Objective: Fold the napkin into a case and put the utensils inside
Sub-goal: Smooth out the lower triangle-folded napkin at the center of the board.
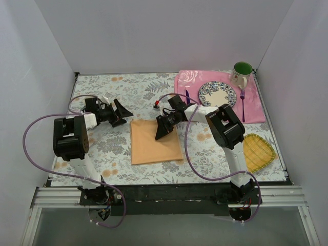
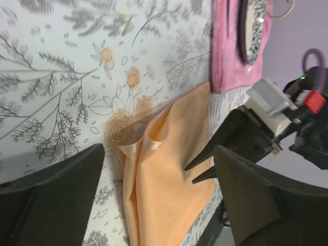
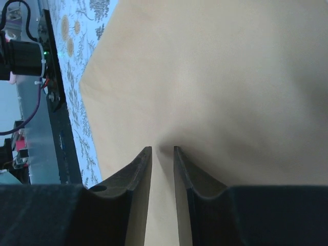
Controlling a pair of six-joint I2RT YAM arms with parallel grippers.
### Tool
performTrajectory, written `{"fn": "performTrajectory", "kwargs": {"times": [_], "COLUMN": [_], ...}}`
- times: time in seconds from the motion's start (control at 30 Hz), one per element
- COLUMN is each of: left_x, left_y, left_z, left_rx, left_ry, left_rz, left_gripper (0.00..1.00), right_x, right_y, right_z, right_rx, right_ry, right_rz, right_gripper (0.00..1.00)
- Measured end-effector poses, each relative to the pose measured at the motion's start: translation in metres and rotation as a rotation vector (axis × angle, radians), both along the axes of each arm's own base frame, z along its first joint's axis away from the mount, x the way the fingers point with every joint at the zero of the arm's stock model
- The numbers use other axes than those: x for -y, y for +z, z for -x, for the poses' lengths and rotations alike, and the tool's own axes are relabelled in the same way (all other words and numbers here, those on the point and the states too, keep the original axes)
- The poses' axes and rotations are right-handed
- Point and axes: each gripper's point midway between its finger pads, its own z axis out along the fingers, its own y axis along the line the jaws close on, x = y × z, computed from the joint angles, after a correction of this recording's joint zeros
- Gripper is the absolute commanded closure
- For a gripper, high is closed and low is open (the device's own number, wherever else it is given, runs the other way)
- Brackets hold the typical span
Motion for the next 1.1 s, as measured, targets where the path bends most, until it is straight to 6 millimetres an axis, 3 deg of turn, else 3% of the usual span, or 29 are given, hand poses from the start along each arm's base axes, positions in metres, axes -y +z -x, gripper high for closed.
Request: {"fn": "performTrajectory", "kwargs": {"times": [0.03,0.17,0.27,0.33,0.4,0.5,0.63,0.87,1.1], "left_x": [-0.006,-0.021,-0.003,0.018,0.041,0.069,0.084,0.069,0.042], "left_y": [0.009,0.071,0.119,0.127,0.116,0.083,0.060,0.017,0.002], "left_z": [-0.002,-0.011,0.002,0.017,0.032,0.046,0.033,0.004,-0.003], "left_rx": [0.020,0.169,0.274,0.287,0.245,0.122,0.077,0.024,0.028], "left_ry": [0.024,0.073,0.041,0.017,0.004,0.028,0.104,0.279,0.372], "left_rz": [0.005,0.038,0.103,0.150,0.196,0.241,0.251,0.205,0.176], "left_gripper": [0.02,0.02,0.02,0.02,0.02,0.02,0.02,0.02,0.02], "right_x": [-0.001,-0.004,-0.005,-0.009,-0.014,-0.016,-0.016,-0.007,-0.006], "right_y": [0.002,0.027,0.061,0.080,0.091,0.087,0.062,0.022,0.020], "right_z": [0.000,0.004,0.004,-0.002,-0.009,-0.014,-0.019,-0.016,-0.016], "right_rx": [-0.011,-0.049,-0.049,-0.025,-0.013,-0.040,-0.090,-0.162,-0.144], "right_ry": [-0.001,-0.038,-0.082,-0.098,-0.113,-0.139,-0.176,-0.210,-0.199], "right_rz": [-0.010,-0.088,-0.163,-0.212,-0.247,-0.252,-0.215,-0.140,-0.141], "right_gripper": [0.55,0.29,0.22,0.21,0.20,0.20,0.20,0.20,0.20]}}
